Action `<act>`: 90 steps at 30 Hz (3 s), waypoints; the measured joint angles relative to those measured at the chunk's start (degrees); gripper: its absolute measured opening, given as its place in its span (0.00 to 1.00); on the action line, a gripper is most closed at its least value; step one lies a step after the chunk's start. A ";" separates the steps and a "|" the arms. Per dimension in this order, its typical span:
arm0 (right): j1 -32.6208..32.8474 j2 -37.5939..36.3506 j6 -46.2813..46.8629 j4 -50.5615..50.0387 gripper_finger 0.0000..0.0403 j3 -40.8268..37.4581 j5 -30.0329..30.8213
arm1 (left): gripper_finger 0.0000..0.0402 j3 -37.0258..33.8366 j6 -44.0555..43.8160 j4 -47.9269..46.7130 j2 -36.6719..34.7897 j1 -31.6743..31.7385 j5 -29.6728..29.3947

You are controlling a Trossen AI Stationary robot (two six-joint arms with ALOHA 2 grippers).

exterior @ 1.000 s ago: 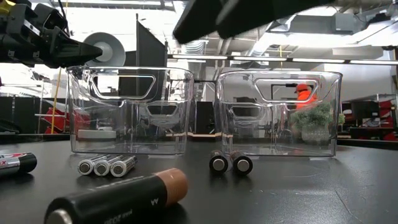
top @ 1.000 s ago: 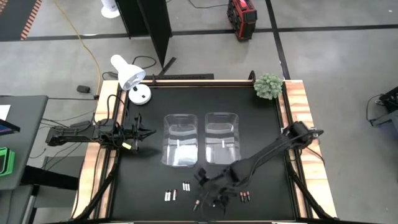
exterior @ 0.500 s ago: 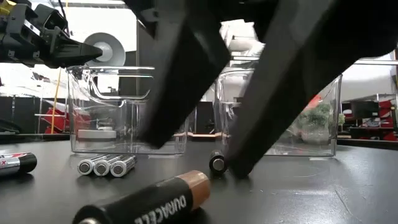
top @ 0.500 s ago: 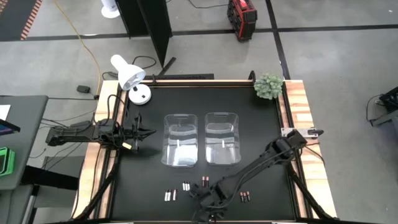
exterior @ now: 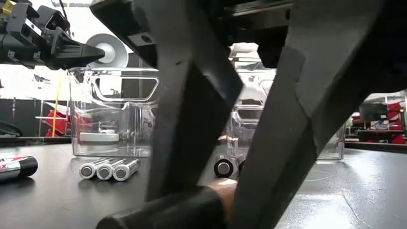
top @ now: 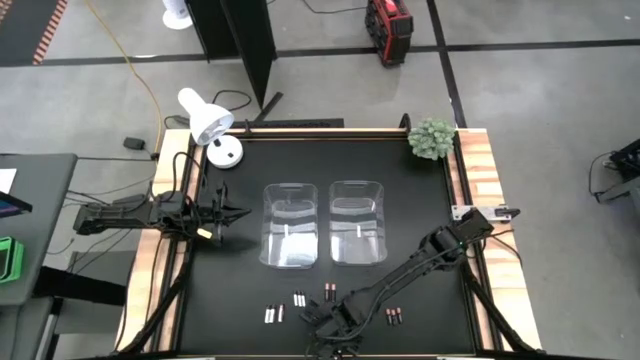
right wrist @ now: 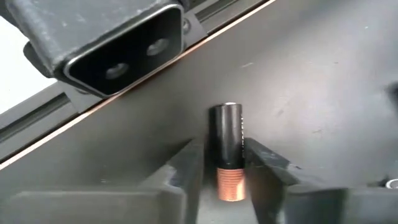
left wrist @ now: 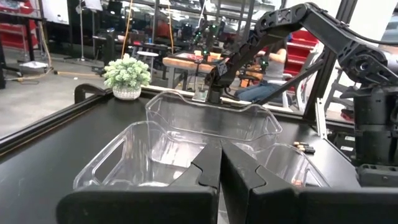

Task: Sort batteries
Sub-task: Put the black battery into the right transparent bin

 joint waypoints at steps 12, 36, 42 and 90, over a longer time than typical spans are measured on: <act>-0.56 0.17 -0.22 -1.82 0.03 0.89 0.66 | 0.00 0.00 0.02 -0.10 -0.01 0.00 0.00; -3.24 -16.09 -1.65 -16.17 0.02 5.65 11.91 | 0.00 0.00 0.04 -0.02 -0.01 0.00 0.02; -6.48 -20.52 1.18 -19.83 0.02 5.64 12.91 | 0.00 -0.02 0.04 -0.02 0.01 0.00 0.00; -19.05 -22.25 18.97 -47.52 0.15 -6.60 10.53 | 0.00 -0.04 0.07 0.15 0.01 0.00 0.00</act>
